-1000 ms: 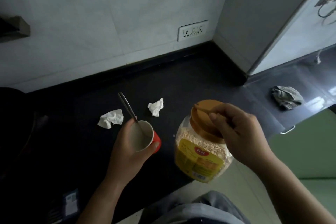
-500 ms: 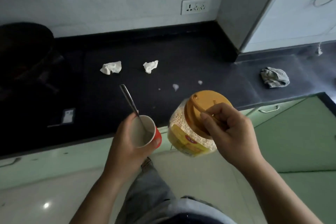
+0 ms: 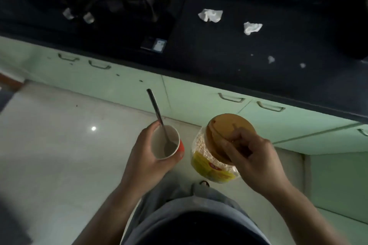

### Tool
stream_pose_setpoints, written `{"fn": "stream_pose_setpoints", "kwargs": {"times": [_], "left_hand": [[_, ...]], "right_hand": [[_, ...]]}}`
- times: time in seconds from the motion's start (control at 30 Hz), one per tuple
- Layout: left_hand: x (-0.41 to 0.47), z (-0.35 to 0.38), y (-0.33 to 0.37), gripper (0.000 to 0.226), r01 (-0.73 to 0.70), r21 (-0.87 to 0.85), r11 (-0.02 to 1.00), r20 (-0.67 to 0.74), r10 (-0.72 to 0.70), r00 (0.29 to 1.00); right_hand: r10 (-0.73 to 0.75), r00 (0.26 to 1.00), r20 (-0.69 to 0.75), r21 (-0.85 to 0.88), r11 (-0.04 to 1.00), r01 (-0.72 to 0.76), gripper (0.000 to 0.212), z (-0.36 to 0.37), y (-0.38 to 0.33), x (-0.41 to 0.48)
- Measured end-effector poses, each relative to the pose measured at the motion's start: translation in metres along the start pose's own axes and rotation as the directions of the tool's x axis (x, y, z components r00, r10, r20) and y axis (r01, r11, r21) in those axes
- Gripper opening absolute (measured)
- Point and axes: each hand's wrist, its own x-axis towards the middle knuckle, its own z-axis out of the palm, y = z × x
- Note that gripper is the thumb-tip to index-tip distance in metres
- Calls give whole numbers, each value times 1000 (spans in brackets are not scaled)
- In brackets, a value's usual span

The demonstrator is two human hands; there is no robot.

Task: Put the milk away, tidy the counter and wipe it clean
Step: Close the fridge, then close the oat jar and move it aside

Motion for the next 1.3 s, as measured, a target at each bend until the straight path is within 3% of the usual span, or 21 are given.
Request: {"fn": "stream_pose_setpoints", "kwargs": {"times": [0.1,0.23,0.4,0.57,0.83,1.03,1.3], "left_hand": [[-11,-36,-24,68,39,0,999,-64,-39,997],[-16,-87,-62,58,81,-46,996,-134,-87,987],[-3,-192,-118,57,57,30,998,-236,-48,971],[6,-286,-164,65,97,143,985,-342,-43,939],[25,-381,-220,80,245,8,970,-522,-205,828],[95,-452,-255,82,260,-34,965,-555,-234,798],[261,-593,-276,77,218,81,973,-544,-140,828]], "right_hand": [[-63,991,114,-23,998,66,6,39,-27,6],[-109,982,154,-62,991,120,8,88,-71,38],[-197,953,232,-116,967,228,11,187,-147,75],[-251,920,300,7,965,261,10,269,-220,111],[-359,889,284,117,933,339,26,352,-314,170],[-402,873,277,49,913,405,15,410,-374,254],[-375,855,359,181,926,330,13,482,-467,402]]}}
